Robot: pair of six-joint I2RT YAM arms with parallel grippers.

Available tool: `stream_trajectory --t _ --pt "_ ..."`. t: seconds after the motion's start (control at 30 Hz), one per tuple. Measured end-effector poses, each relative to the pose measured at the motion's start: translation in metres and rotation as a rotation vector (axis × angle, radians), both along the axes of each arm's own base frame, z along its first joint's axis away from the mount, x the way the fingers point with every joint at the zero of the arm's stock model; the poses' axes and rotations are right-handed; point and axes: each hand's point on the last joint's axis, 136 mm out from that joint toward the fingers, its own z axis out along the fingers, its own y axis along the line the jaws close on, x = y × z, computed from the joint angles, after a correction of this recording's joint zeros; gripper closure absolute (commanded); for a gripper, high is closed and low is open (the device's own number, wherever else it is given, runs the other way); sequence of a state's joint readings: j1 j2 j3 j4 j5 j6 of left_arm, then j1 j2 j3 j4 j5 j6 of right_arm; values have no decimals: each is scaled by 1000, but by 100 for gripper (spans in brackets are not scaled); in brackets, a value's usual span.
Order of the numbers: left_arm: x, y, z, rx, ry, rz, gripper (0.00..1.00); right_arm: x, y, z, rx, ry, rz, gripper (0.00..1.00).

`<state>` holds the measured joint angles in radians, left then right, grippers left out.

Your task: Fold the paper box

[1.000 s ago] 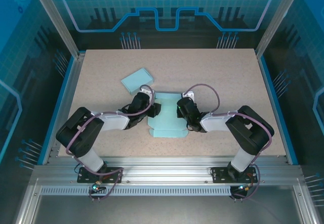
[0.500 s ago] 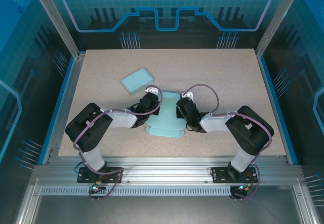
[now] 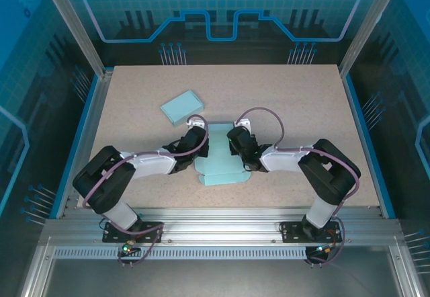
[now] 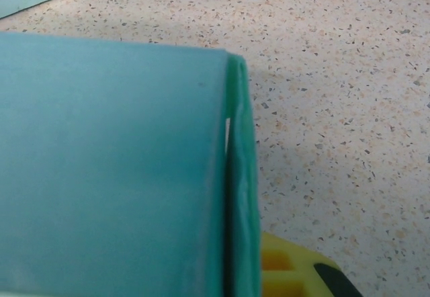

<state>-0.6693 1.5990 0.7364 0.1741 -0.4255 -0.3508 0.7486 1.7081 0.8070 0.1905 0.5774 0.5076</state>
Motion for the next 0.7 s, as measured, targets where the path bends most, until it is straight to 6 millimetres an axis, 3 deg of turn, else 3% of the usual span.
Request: stream_trajectory --t 0.47,0.6,0.7 --pt "-13 -12 4 -36 120 -41 100 -3 -13 1 -129 12 -19 81" --pt "-12 -13 7 -28 133 -40 100 -3 -13 4 -151 7 -28 83" --pt "-13 -14 8 -40 147 -31 100 0 -13 10 -171 3 -61 91"
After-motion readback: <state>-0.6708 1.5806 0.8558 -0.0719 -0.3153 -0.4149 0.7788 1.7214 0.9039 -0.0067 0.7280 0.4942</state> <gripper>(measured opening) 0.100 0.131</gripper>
